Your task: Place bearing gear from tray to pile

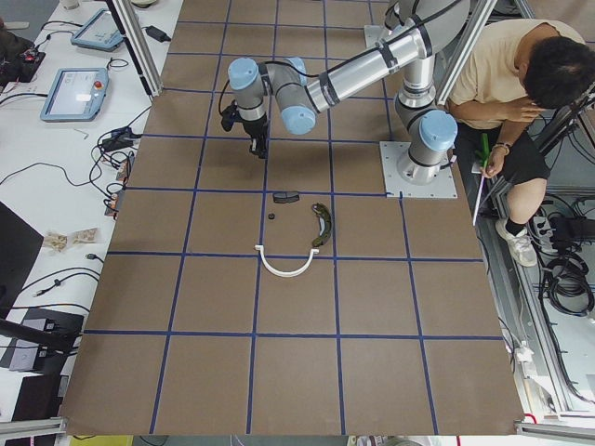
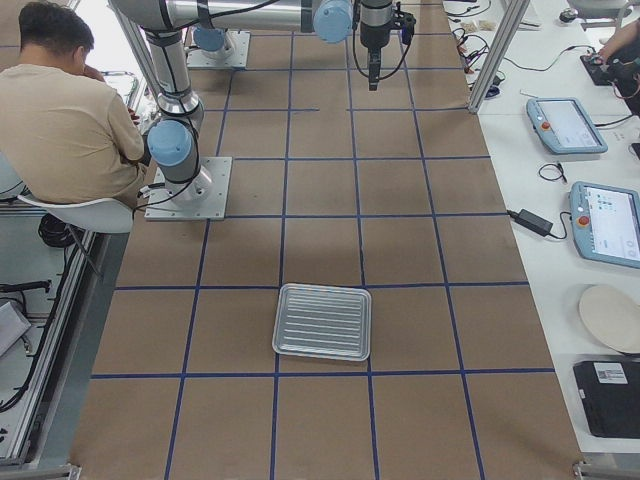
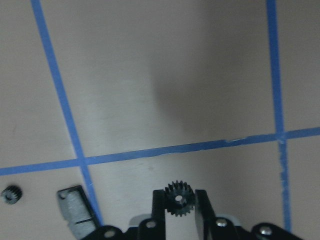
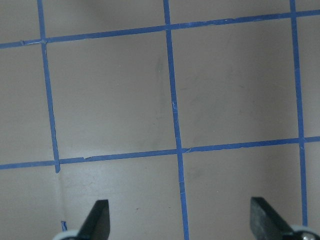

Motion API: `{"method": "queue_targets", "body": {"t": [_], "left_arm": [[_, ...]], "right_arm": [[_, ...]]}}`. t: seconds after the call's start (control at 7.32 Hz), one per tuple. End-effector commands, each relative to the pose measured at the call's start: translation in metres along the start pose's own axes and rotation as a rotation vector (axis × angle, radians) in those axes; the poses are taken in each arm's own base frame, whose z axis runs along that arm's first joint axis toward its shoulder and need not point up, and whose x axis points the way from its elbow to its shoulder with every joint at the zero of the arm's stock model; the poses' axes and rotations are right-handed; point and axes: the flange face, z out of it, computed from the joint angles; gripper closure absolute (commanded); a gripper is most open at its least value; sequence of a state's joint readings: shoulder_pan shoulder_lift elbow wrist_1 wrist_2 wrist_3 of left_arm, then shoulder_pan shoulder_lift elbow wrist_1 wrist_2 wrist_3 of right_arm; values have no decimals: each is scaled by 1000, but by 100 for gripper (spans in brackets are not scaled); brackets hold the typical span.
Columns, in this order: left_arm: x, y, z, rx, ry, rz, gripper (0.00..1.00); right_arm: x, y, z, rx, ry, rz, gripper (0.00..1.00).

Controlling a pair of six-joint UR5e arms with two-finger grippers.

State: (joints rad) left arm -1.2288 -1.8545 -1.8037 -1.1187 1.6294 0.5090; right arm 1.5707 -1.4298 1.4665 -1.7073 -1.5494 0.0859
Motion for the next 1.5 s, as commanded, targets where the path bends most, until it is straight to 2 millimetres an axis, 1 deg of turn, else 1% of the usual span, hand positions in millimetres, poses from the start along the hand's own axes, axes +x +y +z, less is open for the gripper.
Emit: {"method": "queue_targets", "body": {"t": [0.0,0.14,0.27,0.41,0.55,0.68,0.82,0.96,1.23,1.37], "left_arm": [[-86,28,28,48,-31,29,100],[-89,31,43,33,-14,41,100],[-92,28,53,41,-25,84,100],[-103,32,59,40,-22,71,100],[-123,42,69,31,-5,58,100],[-139,48,73,44,-20,72,100],[-143,46,74,60,-41,70,100],[-147,46,81,54,-32,70,100],[-151,47,89,49,-27,61,100],[-152,47,90,46,-28,61,42]], "right_arm": [[0,0,0,0,0,0,0],[0,0,0,0,0,0,0],[0,0,0,0,0,0,0],[0,0,0,0,-2,0,0],[0,0,0,0,-3,0,0],[0,0,0,0,-2,0,0],[0,0,-1,1,-2,0,0],[0,0,-1,1,-2,0,0],[0,0,-1,1,-2,0,0],[0,0,-1,1,-2,0,0]]}}
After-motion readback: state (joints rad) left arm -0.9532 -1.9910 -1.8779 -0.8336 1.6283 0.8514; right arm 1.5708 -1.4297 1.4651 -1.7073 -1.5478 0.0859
